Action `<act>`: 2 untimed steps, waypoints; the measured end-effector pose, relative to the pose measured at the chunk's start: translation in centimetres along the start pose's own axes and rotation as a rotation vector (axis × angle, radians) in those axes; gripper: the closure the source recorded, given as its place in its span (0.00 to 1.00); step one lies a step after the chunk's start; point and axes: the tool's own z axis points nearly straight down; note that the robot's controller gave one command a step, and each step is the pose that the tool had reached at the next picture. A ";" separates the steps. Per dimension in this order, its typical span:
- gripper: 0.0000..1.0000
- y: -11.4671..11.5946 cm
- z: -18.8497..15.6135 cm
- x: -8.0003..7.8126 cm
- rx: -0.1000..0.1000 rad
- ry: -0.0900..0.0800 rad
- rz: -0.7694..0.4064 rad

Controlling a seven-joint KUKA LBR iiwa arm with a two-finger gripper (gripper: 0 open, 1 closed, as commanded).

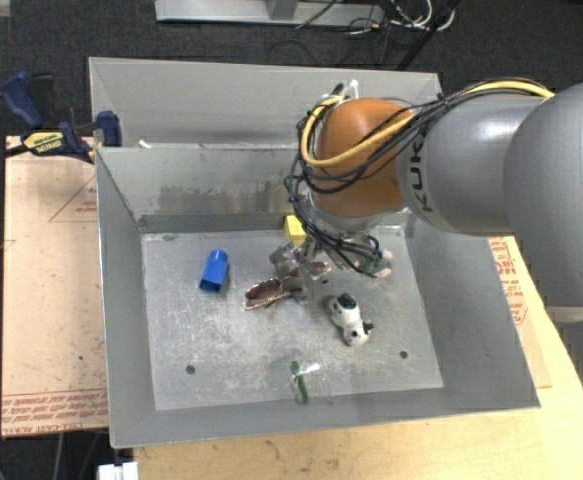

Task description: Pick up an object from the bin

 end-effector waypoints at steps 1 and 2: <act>1.00 0.1 -0.3 0.1 -0.001 0.003 0.000; 1.00 0.2 -2.1 0.2 -0.004 0.008 0.000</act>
Offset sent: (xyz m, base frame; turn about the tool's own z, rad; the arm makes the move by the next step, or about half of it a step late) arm -0.0001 0.0001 0.0499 0.0000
